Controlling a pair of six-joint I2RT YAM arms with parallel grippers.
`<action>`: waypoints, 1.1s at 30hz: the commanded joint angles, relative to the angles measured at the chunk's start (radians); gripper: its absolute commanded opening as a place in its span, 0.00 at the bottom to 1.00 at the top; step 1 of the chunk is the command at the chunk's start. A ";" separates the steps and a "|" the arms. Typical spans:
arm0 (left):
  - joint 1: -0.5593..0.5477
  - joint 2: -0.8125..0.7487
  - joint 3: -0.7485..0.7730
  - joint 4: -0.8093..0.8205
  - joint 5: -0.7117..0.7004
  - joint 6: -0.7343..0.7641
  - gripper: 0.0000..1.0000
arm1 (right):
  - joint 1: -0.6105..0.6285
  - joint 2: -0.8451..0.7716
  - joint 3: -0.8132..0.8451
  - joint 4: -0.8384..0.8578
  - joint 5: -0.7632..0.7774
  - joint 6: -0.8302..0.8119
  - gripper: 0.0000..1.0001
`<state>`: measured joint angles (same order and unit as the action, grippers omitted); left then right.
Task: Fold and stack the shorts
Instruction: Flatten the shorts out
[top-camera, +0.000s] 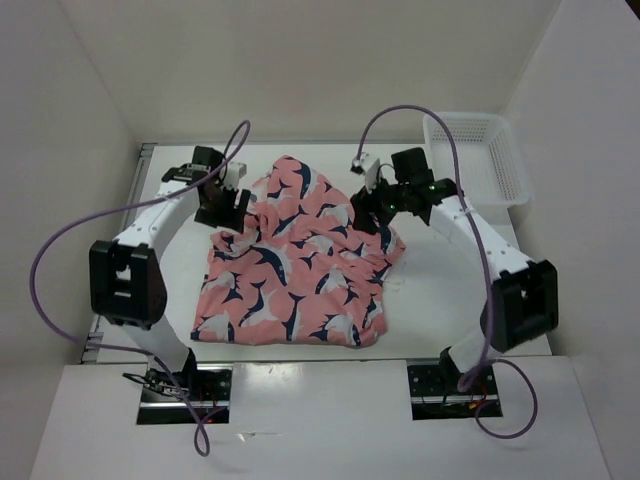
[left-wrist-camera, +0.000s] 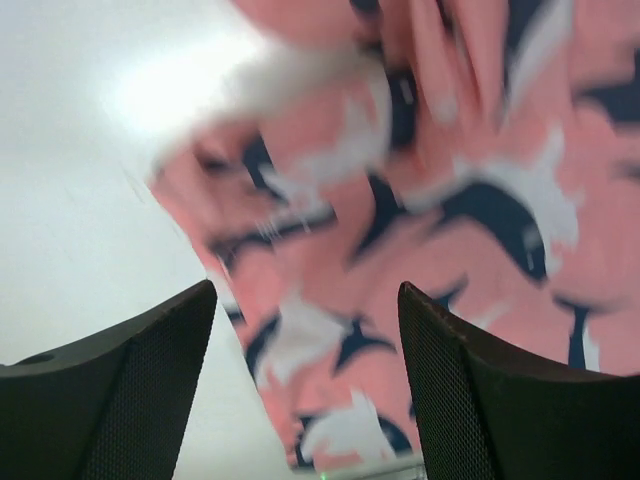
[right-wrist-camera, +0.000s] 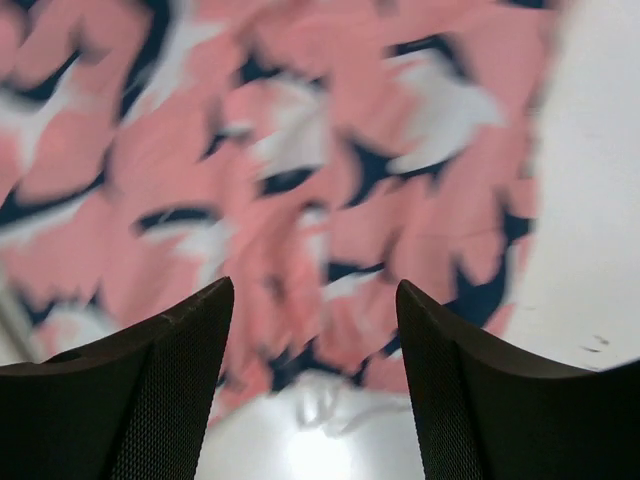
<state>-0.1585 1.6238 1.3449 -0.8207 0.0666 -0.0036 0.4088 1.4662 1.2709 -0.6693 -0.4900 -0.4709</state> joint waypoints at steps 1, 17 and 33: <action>0.040 0.157 0.147 0.157 0.033 0.004 0.81 | -0.100 0.161 0.045 0.273 0.034 0.248 0.71; 0.050 0.590 0.530 0.288 0.030 0.004 0.62 | -0.220 0.344 0.015 0.367 0.195 0.347 0.64; 0.040 0.663 0.413 0.299 -0.040 0.004 0.50 | -0.220 0.379 -0.114 0.419 0.344 0.379 0.66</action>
<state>-0.1165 2.2734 1.8095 -0.5190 0.0341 -0.0017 0.1864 1.8130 1.1835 -0.3134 -0.1921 -0.1085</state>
